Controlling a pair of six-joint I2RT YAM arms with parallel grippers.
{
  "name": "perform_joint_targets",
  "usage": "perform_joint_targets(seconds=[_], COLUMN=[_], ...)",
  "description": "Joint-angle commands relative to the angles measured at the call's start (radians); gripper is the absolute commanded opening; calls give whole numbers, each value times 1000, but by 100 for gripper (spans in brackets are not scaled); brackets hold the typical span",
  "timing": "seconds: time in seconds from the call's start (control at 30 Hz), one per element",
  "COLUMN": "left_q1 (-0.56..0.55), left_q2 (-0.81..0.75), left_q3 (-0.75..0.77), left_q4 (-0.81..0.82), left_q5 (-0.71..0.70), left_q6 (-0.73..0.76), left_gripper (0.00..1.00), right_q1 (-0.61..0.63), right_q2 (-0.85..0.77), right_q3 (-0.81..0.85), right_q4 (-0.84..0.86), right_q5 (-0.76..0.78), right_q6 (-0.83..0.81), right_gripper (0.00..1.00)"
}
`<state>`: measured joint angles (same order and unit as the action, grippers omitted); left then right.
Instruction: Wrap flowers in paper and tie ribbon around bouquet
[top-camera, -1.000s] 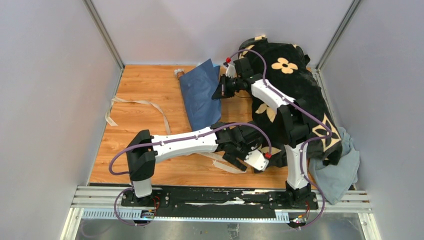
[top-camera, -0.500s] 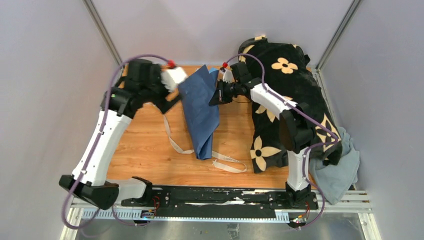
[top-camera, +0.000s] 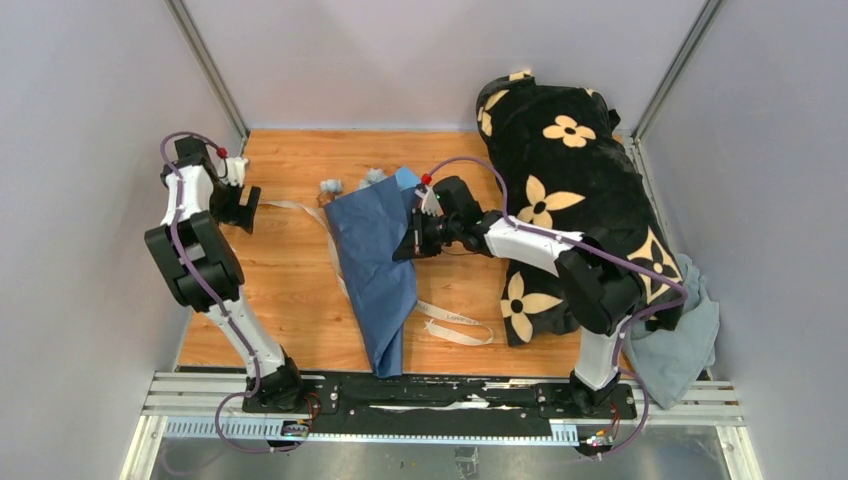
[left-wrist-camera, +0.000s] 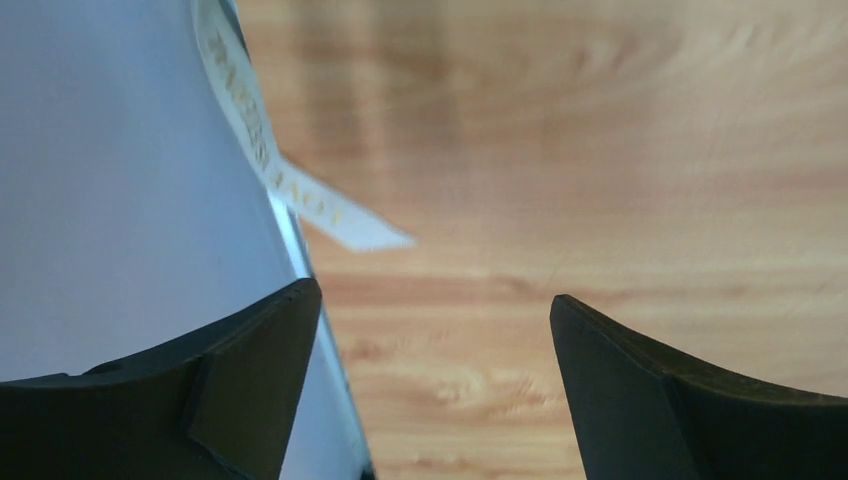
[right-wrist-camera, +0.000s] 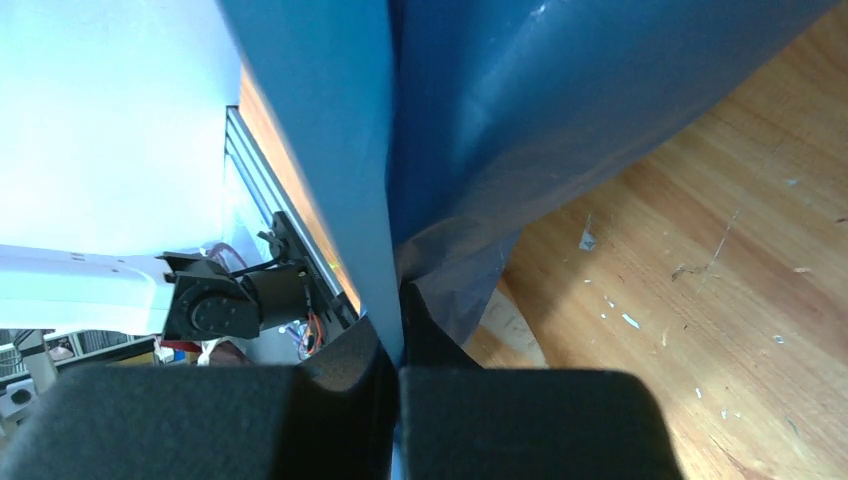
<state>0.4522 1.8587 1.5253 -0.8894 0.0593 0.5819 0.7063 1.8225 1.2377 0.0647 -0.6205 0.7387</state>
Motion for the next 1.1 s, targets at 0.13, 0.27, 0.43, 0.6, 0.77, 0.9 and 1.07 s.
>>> perform_joint_targets(seconds=[0.13,0.27,0.43,0.6,0.77,0.9,1.07], left_q1=[-12,-12,-15,-28,-33,-59,-58], left_q2=[207,215,275,393,467,500,507], left_q3=[277,173,203,365,402,412,408], left_q4=[163,363,388,260,188,173,175], left_q5=[79,-29,-98,-221,-238,-251,-224], left_q6=[-548,-876,-1033,-1038,-1057,-1028,-1019], left_gripper=[93,94,100,100,98,80,25], right_q1=[71,76,78,76,66,54,48], right_q2=[32,56,77,87,96,92,79], right_q3=[-66,-71,-44,-29,-22,-20,-37], right_q4=[57,57,13,-5,-2,-3,7], right_q5=[101,108,108,113,107,101,104], right_q6=[11,9,-23,-42,-37,-43,-37], right_gripper=[0,0,0,0,0,0,0])
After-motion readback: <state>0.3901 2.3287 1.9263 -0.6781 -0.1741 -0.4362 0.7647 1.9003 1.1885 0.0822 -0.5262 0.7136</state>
